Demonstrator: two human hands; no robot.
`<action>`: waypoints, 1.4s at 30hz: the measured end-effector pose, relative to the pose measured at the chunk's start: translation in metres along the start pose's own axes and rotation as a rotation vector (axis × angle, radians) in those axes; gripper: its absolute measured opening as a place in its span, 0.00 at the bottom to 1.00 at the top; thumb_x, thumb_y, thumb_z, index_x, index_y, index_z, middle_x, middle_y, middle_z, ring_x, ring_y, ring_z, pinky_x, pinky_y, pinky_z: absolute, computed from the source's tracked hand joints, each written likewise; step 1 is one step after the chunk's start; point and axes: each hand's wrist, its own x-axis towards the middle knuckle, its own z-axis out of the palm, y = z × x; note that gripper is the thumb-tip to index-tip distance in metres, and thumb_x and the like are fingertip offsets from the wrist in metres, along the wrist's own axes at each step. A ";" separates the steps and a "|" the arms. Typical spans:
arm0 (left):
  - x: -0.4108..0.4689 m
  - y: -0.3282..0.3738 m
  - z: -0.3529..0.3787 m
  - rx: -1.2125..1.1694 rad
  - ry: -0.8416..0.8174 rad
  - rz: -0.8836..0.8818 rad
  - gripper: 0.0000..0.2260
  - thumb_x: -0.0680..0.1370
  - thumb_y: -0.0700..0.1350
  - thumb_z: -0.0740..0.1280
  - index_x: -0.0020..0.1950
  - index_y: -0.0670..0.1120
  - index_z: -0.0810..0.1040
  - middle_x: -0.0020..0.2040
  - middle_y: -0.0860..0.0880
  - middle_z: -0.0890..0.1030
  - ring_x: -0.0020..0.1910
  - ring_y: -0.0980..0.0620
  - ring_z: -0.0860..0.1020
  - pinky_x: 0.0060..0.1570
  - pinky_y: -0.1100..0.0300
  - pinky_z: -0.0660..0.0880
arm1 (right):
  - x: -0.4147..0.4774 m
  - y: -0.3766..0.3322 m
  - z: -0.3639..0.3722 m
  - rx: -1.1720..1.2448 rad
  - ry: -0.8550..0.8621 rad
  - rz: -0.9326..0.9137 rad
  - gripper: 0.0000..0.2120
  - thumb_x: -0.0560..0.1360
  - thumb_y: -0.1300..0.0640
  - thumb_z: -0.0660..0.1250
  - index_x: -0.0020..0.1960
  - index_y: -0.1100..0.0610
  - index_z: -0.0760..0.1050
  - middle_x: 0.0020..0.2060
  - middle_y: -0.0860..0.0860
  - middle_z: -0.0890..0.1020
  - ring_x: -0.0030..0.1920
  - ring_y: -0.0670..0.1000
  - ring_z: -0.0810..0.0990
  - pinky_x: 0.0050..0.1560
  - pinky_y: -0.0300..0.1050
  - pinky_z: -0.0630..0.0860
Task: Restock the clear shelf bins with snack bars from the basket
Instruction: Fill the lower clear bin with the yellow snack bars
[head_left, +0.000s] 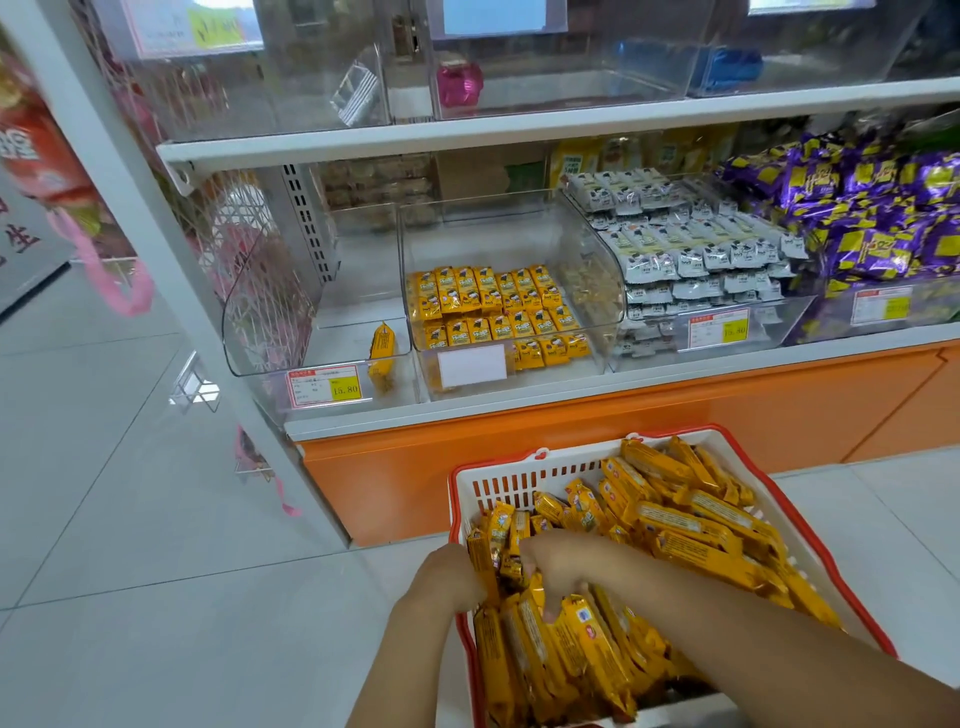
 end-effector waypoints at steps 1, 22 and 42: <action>0.000 0.000 -0.002 -0.005 -0.004 0.007 0.16 0.76 0.41 0.66 0.32 0.46 0.62 0.34 0.50 0.67 0.30 0.58 0.66 0.27 0.68 0.61 | -0.001 0.004 -0.001 0.030 -0.006 -0.022 0.31 0.73 0.56 0.72 0.71 0.61 0.63 0.66 0.59 0.72 0.62 0.60 0.74 0.40 0.43 0.71; -0.011 0.014 -0.015 0.000 -0.149 0.066 0.13 0.76 0.50 0.69 0.50 0.40 0.78 0.57 0.37 0.78 0.57 0.42 0.77 0.41 0.61 0.69 | -0.006 0.048 -0.019 0.192 -0.172 -0.261 0.25 0.74 0.59 0.71 0.68 0.52 0.67 0.47 0.51 0.75 0.42 0.48 0.74 0.41 0.41 0.72; -0.021 0.024 -0.041 -1.115 -0.378 0.384 0.32 0.65 0.50 0.79 0.63 0.37 0.75 0.53 0.41 0.77 0.51 0.43 0.73 0.57 0.50 0.70 | -0.068 0.113 -0.104 0.986 0.148 -0.666 0.26 0.67 0.75 0.71 0.60 0.57 0.70 0.54 0.56 0.80 0.58 0.54 0.76 0.47 0.42 0.77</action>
